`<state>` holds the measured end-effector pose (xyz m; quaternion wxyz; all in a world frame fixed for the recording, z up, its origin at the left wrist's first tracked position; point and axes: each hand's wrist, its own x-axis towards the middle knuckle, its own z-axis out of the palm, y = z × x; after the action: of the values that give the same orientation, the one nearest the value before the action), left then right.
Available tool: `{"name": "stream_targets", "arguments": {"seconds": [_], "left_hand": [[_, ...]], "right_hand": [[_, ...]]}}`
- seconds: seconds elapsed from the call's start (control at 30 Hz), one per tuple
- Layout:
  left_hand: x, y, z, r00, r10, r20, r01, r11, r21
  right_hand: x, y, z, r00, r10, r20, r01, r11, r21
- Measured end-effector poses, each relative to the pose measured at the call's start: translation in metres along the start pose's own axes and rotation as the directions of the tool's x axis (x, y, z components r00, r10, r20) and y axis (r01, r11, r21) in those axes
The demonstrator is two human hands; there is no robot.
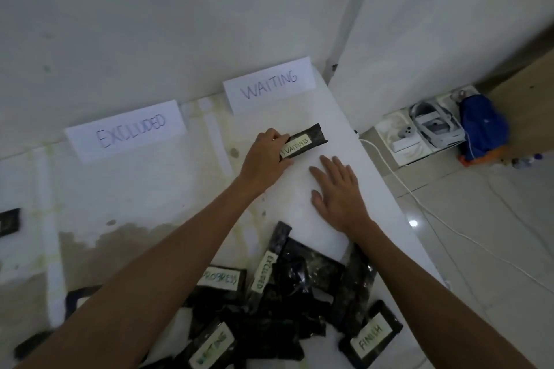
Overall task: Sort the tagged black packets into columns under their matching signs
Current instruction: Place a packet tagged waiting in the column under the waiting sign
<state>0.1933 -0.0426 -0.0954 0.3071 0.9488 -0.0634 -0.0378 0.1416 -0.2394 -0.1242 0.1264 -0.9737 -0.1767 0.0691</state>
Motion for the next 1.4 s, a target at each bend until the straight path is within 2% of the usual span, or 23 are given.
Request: {"name": "stream_targets", "arguments": {"seconds": [0.23, 0.53, 0.73, 0.97, 1.07, 1.13, 1.23, 1.33, 1.4], "left_hand": [[0.065, 0.019, 0.029, 0.994, 0.012, -0.113, -0.007, 0.999, 0.043], [0.076, 0.021, 0.033, 0.998, -0.001, -0.066, 0.005, 0.998, 0.060], [0.046, 0.025, 0.021, 0.998, 0.013, -0.061, -0.001, 0.983, 0.184], [-0.049, 0.070, 0.021, 0.993, -0.108, -0.039, 0.106, 0.993, -0.049], [-0.092, 0.107, 0.031, 0.978, -0.186, 0.094, 0.203, 0.953, -0.226], [-0.118, 0.132, 0.041, 0.956, -0.200, 0.213, 0.253, 0.932, -0.260], [-0.149, 0.159, 0.066, 0.959, -0.147, 0.243, 0.185, 0.973, -0.141], [-0.170, 0.171, 0.089, 0.960, -0.100, 0.261, 0.065, 0.988, 0.139], [-0.176, 0.171, 0.099, 0.967, -0.108, 0.230, 0.046, 0.965, 0.259]], "right_hand": [[0.007, 0.008, 0.008, 0.997, -0.039, -0.060, 0.041, 0.999, 0.028], [0.005, 0.009, 0.008, 0.992, -0.064, -0.110, 0.070, 0.996, 0.051], [0.005, 0.008, 0.002, 0.996, -0.050, -0.071, 0.053, 0.998, 0.041], [0.004, 0.005, -0.003, 0.999, -0.031, 0.007, 0.030, 0.997, 0.077], [0.007, 0.010, -0.011, 0.997, -0.040, 0.067, 0.028, 0.985, 0.171], [0.007, 0.018, -0.017, 0.990, -0.076, 0.119, 0.044, 0.967, 0.252], [-0.003, 0.034, -0.024, 0.985, -0.146, 0.091, 0.106, 0.932, 0.347], [-0.019, 0.043, -0.035, 0.992, -0.105, 0.076, 0.065, 0.910, 0.409], [-0.027, 0.046, -0.044, 0.994, -0.098, 0.038, 0.069, 0.884, 0.462]]}}
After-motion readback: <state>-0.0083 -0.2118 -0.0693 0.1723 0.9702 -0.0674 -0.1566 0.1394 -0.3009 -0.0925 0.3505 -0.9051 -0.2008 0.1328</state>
